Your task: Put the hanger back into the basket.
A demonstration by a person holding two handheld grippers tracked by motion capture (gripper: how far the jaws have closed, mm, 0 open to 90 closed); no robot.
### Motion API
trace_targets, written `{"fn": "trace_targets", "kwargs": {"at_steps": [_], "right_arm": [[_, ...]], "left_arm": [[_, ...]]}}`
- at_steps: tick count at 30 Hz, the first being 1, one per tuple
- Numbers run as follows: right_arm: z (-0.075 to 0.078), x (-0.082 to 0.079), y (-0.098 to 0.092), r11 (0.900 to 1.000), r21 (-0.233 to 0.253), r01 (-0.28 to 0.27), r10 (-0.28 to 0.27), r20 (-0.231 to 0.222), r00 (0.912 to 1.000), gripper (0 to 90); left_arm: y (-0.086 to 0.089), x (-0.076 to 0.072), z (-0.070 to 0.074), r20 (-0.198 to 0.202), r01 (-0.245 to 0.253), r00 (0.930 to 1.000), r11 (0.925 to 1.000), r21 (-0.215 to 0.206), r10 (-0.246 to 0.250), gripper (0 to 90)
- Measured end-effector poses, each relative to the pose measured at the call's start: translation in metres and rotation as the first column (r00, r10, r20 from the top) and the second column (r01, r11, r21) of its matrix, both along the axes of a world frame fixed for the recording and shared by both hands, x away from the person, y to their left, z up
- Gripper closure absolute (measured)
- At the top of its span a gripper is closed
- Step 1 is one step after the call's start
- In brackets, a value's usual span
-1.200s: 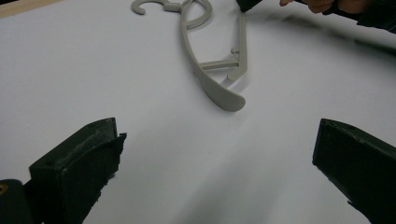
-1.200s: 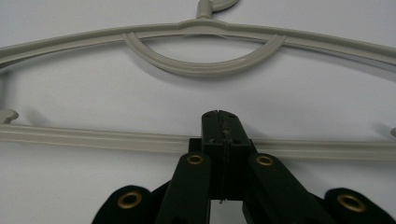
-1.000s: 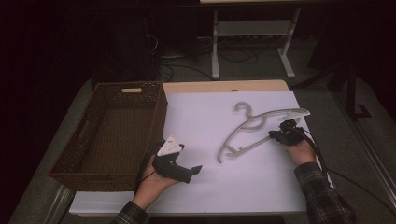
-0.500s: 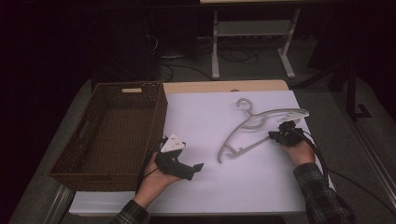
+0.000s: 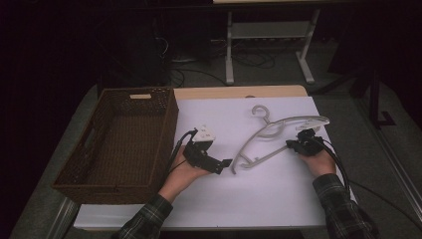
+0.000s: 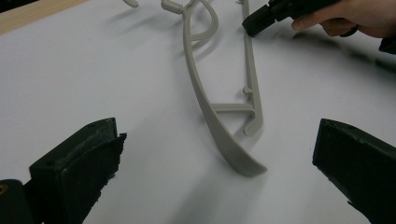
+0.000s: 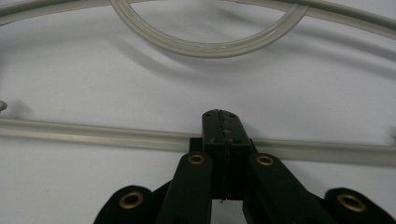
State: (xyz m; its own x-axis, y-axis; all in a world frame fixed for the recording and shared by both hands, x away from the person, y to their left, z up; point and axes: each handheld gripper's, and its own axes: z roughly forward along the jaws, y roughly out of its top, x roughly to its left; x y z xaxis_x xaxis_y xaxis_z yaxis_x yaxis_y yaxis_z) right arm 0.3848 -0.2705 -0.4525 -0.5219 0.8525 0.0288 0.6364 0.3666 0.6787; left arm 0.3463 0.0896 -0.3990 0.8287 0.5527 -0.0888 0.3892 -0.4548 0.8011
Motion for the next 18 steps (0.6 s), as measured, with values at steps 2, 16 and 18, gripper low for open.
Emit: {"fn": "trace_targets", "kwargs": {"at_steps": [2,16,18], "right_arm": [[0.000,0.000,-0.001,1.000,0.001,-0.002,0.002,0.000,1.0000,89.9],[0.000,0.001,-0.001,1.000,0.009,-0.003,0.003,-0.003,1.0000,89.9],[0.000,0.001,-0.001,1.000,0.004,-0.004,0.004,-0.003,1.0000,89.9]], "left_arm": [[-0.007,0.008,-0.001,-0.002,0.003,1.0000,1.0000,-0.001,-0.003,0.3],[-0.047,0.056,-0.021,-0.022,0.006,0.9997,0.9996,0.028,-0.006,6.3],[-0.051,0.063,-0.025,-0.036,0.004,0.9993,0.9996,0.026,-0.003,8.2]]}}
